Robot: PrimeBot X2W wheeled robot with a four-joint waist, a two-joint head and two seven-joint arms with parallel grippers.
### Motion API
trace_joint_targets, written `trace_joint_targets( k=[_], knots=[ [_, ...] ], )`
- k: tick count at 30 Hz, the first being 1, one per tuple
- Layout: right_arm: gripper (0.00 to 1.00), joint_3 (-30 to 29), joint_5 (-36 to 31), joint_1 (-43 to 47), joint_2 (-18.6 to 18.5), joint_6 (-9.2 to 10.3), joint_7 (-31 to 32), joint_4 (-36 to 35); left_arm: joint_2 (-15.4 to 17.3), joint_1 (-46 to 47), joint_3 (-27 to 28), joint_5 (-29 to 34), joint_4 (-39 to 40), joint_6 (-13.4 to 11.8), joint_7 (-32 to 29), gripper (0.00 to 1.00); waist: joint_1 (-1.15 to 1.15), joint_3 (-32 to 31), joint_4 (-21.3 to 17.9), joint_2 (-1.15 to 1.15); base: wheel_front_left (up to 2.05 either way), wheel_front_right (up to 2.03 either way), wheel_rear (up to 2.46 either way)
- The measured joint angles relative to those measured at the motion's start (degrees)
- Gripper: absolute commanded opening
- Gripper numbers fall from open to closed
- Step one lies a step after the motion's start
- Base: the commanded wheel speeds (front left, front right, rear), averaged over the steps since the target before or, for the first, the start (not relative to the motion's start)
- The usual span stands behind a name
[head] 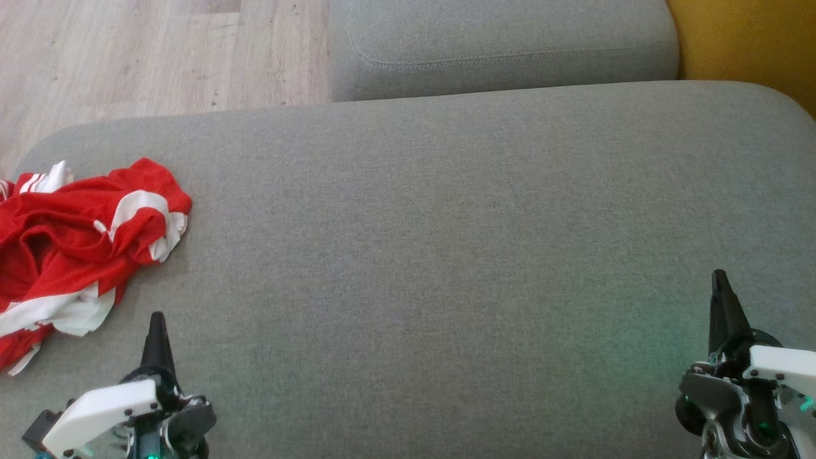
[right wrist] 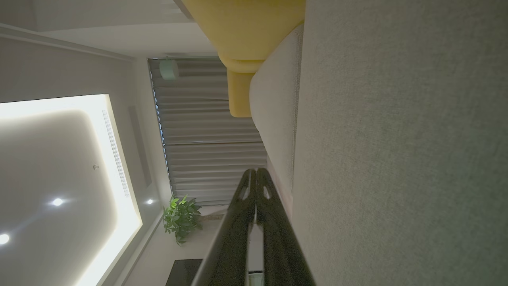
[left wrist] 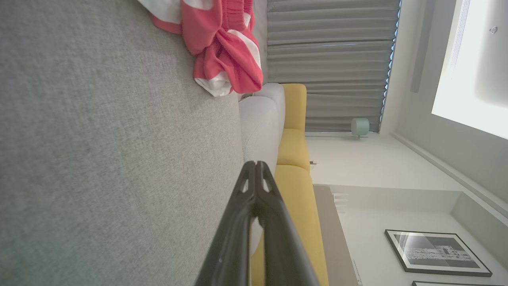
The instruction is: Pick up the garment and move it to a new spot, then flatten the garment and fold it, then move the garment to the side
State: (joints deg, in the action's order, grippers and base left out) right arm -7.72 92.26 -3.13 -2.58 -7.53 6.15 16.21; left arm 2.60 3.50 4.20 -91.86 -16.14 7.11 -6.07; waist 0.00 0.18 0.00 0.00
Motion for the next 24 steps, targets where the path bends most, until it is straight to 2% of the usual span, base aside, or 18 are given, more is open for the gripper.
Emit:
trace_joint_targets(
  k=[12, 13, 19, 24],
  knots=[
    [0.0, 0.0, 0.0, 0.0, 0.0, 0.0, 0.0, 0.0, 0.0, 0.0, 0.0, 0.0, 0.0, 0.0, 0.0, 0.0, 0.0, 0.0, 0.0, 0.0, 0.0, 0.0, 0.0],
    [1.0, 0.01, 0.0, 0.01, 0.0, 0.0, 0.0, 0.07, -0.01, -0.01, -0.02, 0.0, -0.08, -0.02, 0.01, 1.0, 0.0, 0.0, 0.0, 0.0, 0.0, 0.0, 0.0],
    [1.0, 0.13, 0.0, 3.22, 0.4, 0.0, -0.01, 5.03, -0.36, -3.58, -0.48, 0.02, -4.79, -0.07, 0.1, 1.0, 0.0, 0.03, -0.01, 0.0, 0.0, 0.0, 0.0],
    [1.0, 0.59, -0.31, 3.6, 0.37, 0.0, -0.44, 4.92, -0.38, -3.63, -0.64, 0.43, -5.23, -0.07, 0.68, 1.0, 0.0, 0.05, -0.05, 0.0, 0.0, 0.0, 0.0]
  ],
)
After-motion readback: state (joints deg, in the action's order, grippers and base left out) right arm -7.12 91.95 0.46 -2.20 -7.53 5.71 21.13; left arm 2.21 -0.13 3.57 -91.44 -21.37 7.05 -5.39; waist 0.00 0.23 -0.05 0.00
